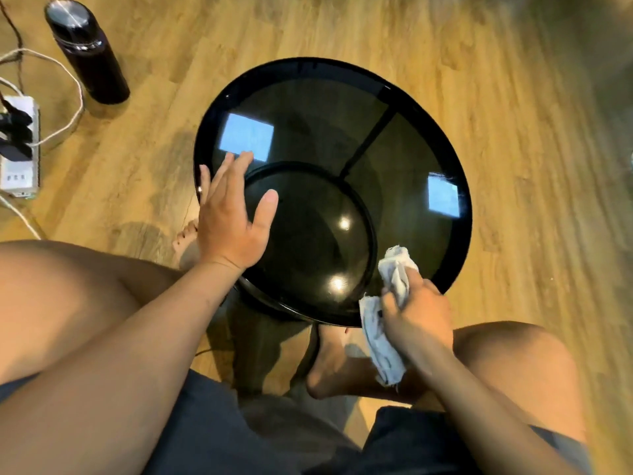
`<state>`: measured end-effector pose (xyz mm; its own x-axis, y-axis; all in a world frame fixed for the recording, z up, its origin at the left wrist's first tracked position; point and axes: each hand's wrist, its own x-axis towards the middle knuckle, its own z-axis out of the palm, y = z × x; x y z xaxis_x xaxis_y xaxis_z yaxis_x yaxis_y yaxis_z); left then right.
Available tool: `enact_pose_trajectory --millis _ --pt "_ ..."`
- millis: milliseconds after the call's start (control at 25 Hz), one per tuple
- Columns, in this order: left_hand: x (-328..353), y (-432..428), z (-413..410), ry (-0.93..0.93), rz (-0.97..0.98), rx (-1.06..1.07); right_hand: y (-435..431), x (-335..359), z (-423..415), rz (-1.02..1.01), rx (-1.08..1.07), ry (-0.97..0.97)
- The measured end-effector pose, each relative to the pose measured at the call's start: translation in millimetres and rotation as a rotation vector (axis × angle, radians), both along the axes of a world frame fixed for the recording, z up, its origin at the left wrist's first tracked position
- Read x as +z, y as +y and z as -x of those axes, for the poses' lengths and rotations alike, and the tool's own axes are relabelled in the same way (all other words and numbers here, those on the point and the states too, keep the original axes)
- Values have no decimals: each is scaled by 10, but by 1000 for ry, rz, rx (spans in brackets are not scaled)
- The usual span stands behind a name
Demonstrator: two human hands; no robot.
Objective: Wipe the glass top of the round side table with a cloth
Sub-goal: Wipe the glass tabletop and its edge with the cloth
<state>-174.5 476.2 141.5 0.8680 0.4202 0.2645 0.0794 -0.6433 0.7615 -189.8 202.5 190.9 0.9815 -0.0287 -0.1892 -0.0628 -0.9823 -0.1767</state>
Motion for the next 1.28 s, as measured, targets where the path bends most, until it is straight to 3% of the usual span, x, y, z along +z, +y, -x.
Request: enact_pose_trajectory --millis 120,200,280,400,520,600,680,800,880,1080,1200,1280 --pt "44 -23 -2 20 91 -28 742 34 262 -158 181 123" --pt "121 5 34 20 261 -31 1273 -4 275 -407 290 208" --pt "264 78 116 -50 390 73 1660 36 65 -766 186 344" --pt "578 172 311 -87 510 247 1803 177 -163 -1450 -145 557" --pt "663 67 407 212 899 90 1521 258 -167 -1780 -427 740" --pt "672 -127 421 395 1101 -58 1239 354 -134 -1819 -492 811" --pt "683 -320 396 383 1031 -85 956 479 -105 -1728 -413 751" --pt "748 -484 365 289 884 -141 654 497 -92 -1229 -140 399" --pt "796 -533 347 289 876 -211 459 518 -113 -1014 -90 210" --pt "895 -656 309 203 1021 -329 159 618 -175 -1092 -138 152" --pt "925 -688 247 105 949 -414 130 671 -226 -1245 -177 268" --pt "948 -682 220 63 849 -450 116 679 -259 -1154 -81 232"
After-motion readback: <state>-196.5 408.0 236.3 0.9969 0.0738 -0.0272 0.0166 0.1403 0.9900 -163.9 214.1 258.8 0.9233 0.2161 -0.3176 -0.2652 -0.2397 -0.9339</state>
